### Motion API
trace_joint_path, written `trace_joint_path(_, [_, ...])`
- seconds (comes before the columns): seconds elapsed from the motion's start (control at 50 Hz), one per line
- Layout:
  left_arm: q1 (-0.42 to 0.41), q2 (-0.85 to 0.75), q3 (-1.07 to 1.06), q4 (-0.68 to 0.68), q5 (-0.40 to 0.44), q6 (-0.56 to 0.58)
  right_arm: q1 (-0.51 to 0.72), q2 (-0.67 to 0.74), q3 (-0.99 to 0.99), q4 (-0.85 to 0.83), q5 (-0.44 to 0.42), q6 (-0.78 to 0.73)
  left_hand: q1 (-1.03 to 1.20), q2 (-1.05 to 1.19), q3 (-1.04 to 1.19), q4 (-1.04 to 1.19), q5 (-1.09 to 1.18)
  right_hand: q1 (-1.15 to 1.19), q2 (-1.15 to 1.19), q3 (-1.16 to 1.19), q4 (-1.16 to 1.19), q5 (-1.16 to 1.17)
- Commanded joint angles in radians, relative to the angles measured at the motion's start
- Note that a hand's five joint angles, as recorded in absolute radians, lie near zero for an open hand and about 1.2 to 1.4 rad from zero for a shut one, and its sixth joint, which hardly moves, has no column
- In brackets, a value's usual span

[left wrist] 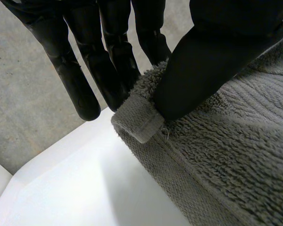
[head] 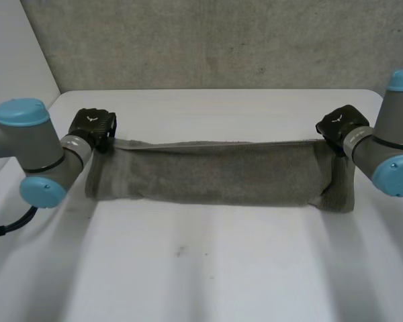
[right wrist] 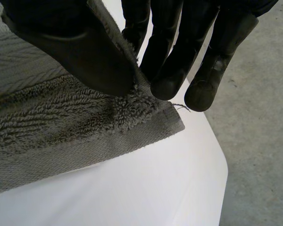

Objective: Fold the towel.

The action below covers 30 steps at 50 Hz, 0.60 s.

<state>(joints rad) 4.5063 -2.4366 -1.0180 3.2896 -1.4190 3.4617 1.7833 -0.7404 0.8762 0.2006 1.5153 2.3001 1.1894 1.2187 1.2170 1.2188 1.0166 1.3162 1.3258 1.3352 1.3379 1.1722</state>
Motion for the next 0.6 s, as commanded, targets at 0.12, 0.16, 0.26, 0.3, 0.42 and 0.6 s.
trace_joint_path(0.12, [-0.006,-0.174,0.214,-0.007,-0.034,0.004,0.010,0.150,-0.140,-0.040,0.011,-0.004,0.207,0.178,0.179,0.178,0.205,0.080,0.070,0.061,0.058,0.050])
trace_joint_path(0.16, [-0.006,-0.183,0.222,-0.005,-0.034,0.004,0.010,0.164,-0.151,-0.041,0.011,-0.005,0.207,0.178,0.179,0.178,0.205,0.080,0.070,0.061,0.058,0.050])
trace_joint_path(0.26, [-0.013,-0.191,0.225,-0.007,-0.035,0.004,0.011,0.185,-0.178,-0.044,0.031,-0.004,-0.600,-0.629,-0.628,-0.629,-0.602,-0.893,-0.903,-0.912,-0.915,-0.924])
trace_joint_path(0.3, [-0.027,-0.182,0.220,-0.007,-0.046,0.007,0.013,0.188,-0.187,-0.052,0.045,-0.002,-1.003,-1.032,-1.031,-1.032,-1.005,-1.142,-1.151,-1.161,-1.163,-1.172])
trace_joint_path(0.42, [-0.044,-0.118,0.211,-0.010,-0.066,-0.001,0.016,0.165,-0.220,-0.125,0.092,0.021,-1.014,-1.043,-1.042,-1.043,-1.016,-1.142,-1.151,-1.161,-1.163,-1.172])
trace_joint_path(0.6, [-0.047,0.057,0.098,-0.038,-0.090,-0.013,0.015,-0.014,-0.191,-0.127,0.097,0.195,-1.014,-1.043,-1.042,-1.043,-1.016,-1.142,-1.151,-1.161,-1.163,-1.172])
